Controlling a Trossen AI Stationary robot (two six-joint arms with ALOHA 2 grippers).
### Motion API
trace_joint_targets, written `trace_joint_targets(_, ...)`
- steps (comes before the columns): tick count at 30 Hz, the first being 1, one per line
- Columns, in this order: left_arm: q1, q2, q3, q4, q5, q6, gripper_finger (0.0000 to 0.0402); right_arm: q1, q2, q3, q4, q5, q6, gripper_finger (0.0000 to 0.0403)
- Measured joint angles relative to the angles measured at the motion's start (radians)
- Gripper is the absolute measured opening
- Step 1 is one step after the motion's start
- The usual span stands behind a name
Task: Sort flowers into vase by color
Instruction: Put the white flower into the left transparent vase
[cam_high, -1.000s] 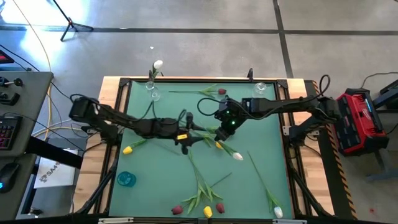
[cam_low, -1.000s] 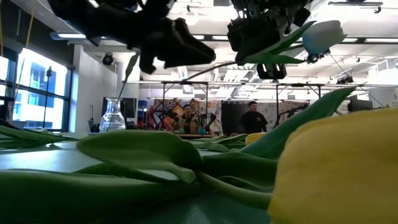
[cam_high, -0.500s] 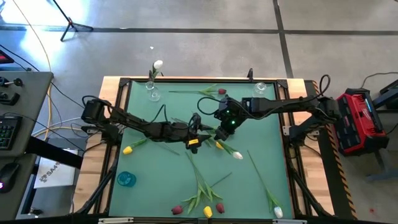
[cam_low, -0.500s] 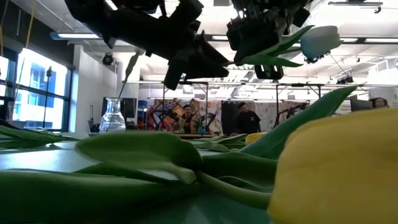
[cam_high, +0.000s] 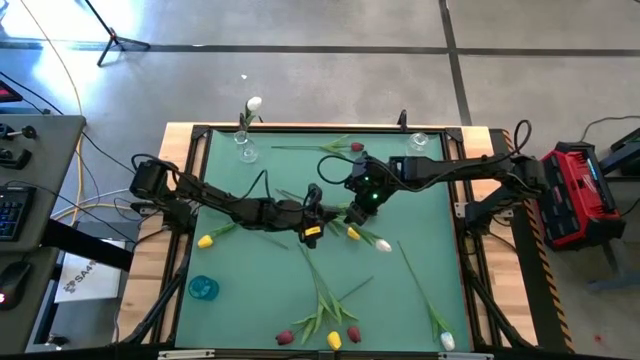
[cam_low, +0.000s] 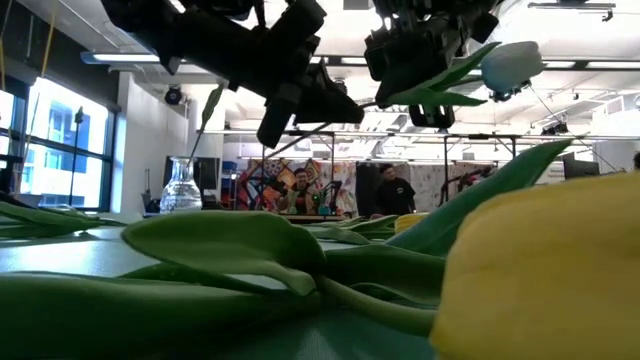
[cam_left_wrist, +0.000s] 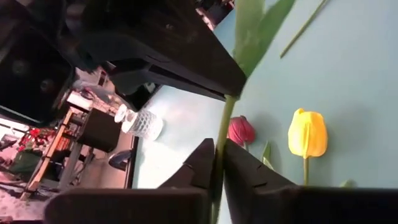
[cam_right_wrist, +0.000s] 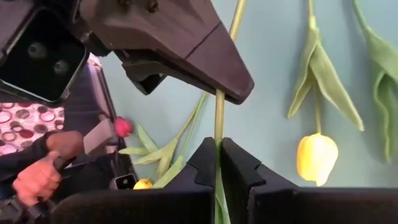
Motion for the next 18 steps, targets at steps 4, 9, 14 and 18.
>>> trace_joint_targets(4,0.004,0.0,-0.001,-0.013,-0.005,-0.092,0.0004,-0.011,0.0,0.0,-0.009,0.068,-0.073,0.0)
trace_joint_targets(9,0.026,-0.019,-0.002,-0.059,-0.006,-0.21,0.0002,-0.035,-0.02,0.0,-0.023,0.166,-0.082,0.0014)
trace_joint_targets(14,0.055,-0.089,-0.034,-0.068,0.035,-0.295,0.0001,-0.046,-0.123,0.0,-0.012,0.247,-0.085,0.0048)
trace_joint_targets(18,0.078,-0.162,-0.051,-0.071,0.063,-0.333,0.0001,-0.045,-0.263,0.0,0.003,0.39,-0.131,0.0076)
